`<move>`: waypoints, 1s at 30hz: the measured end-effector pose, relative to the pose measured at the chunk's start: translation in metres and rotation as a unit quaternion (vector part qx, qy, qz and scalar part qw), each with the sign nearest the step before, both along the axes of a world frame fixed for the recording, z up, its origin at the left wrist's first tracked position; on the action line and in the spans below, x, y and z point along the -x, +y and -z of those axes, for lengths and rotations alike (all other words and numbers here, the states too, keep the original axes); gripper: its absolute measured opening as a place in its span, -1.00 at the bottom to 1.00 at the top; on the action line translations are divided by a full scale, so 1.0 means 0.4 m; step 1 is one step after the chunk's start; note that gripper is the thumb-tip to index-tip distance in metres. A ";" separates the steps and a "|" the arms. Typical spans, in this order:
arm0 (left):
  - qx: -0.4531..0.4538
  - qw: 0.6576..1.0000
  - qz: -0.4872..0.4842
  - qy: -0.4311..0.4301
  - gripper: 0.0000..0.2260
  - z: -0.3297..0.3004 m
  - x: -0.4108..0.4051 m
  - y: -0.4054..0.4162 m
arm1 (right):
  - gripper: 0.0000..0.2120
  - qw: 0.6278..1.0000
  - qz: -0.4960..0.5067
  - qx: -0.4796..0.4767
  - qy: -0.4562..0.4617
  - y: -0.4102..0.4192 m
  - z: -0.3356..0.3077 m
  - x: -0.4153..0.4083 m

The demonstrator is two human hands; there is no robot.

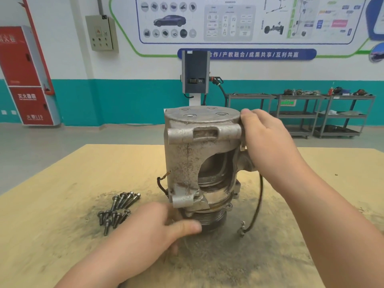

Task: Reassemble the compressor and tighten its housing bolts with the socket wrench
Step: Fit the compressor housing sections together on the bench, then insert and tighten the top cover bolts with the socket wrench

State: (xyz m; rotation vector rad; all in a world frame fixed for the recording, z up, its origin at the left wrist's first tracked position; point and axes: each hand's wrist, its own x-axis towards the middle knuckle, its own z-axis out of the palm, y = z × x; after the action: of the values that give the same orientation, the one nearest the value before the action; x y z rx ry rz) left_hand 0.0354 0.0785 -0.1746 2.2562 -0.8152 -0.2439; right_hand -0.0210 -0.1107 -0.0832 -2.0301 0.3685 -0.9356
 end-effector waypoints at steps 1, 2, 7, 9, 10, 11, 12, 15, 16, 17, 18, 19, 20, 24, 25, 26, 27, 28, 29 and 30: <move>0.021 1.000 -0.014 -0.014 -0.69 0.004 0.005 -0.011 | -0.66 1.000 0.011 0.019 0.007 0.001 -0.001 0.001; 0.037 0.999 -0.031 -0.026 -0.63 0.008 0.009 -0.020 | -0.65 0.999 0.024 0.038 0.016 0.001 -0.003 0.002; 0.064 0.997 -0.026 -0.022 -0.56 0.009 0.002 -0.013 | -0.65 0.989 0.055 0.120 0.070 0.004 -0.021 0.013; 0.058 0.998 -0.017 0.015 -0.65 -0.009 -0.020 0.015 | -0.66 0.979 0.057 0.159 0.113 0.010 -0.034 0.025; 0.035 0.999 -0.030 0.018 -0.68 -0.016 -0.038 0.040 | -0.66 0.978 0.047 0.161 0.128 0.005 -0.043 0.034; -0.009 0.998 -0.053 0.012 -0.70 -0.025 -0.057 0.068 | -0.66 0.980 0.029 0.145 0.136 -0.005 -0.054 0.046; -0.074 0.994 -0.080 0.004 -0.68 -0.032 -0.072 0.097 | -0.65 0.983 0.013 0.120 0.137 -0.019 -0.065 0.063; -0.288 0.951 -0.106 0.030 -0.57 -0.042 -0.076 0.143 | -0.68 0.995 0.034 0.033 0.090 -0.068 -0.093 0.116; -0.324 0.940 -0.099 0.047 -0.55 -0.041 -0.067 0.139 | -0.76 0.997 0.040 0.004 0.062 -0.080 -0.094 0.126; -0.345 0.932 -0.092 0.054 -0.56 -0.037 -0.059 0.129 | -0.84 0.998 0.040 -0.020 0.035 -0.087 -0.089 0.134; -0.359 0.928 -0.083 0.051 -0.58 -0.033 -0.051 0.116 | -0.88 0.998 0.044 -0.034 0.013 -0.088 -0.074 0.141; -0.365 0.927 -0.079 0.041 -0.62 -0.029 -0.044 0.104 | -0.87 0.998 0.052 -0.040 -0.015 -0.074 -0.053 0.153; -0.364 0.927 -0.079 0.032 -0.67 -0.028 -0.040 0.096 | -0.86 0.996 0.054 -0.039 -0.054 -0.046 -0.028 0.172; -0.267 0.954 -0.125 0.049 -0.72 -0.037 -0.034 0.104 | -0.77 0.986 -0.097 -0.089 -0.107 0.129 0.094 0.247; -0.201 0.967 -0.137 0.082 -0.73 -0.039 -0.032 0.115 | -0.75 0.981 -0.142 -0.123 -0.052 0.169 0.124 0.246; -0.116 0.974 -0.147 0.124 -0.74 -0.046 -0.024 0.129 | -0.71 0.973 -0.175 -0.150 0.027 0.202 0.150 0.235; -0.040 0.975 -0.148 0.159 -0.75 -0.055 -0.013 0.148 | -0.69 0.959 -0.196 -0.169 0.113 0.231 0.166 0.217; 0.011 0.974 -0.132 0.183 -0.74 -0.065 0.005 0.166 | -0.69 0.943 -0.209 -0.182 0.183 0.255 0.179 0.194; 0.041 0.974 -0.105 0.196 -0.74 -0.071 0.024 0.180 | -0.67 0.930 -0.219 -0.197 0.221 0.275 0.185 0.170; 0.057 0.975 -0.069 0.202 -0.74 -0.076 0.046 0.188 | -0.66 0.921 -0.229 -0.211 0.232 0.291 0.190 0.148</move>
State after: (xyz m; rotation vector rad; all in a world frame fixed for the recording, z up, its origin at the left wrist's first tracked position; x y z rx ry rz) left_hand 0.0171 0.1536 -0.1443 2.0467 -0.4431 -0.5535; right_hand -0.0801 0.0057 -0.1592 -1.7943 0.2932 -0.0648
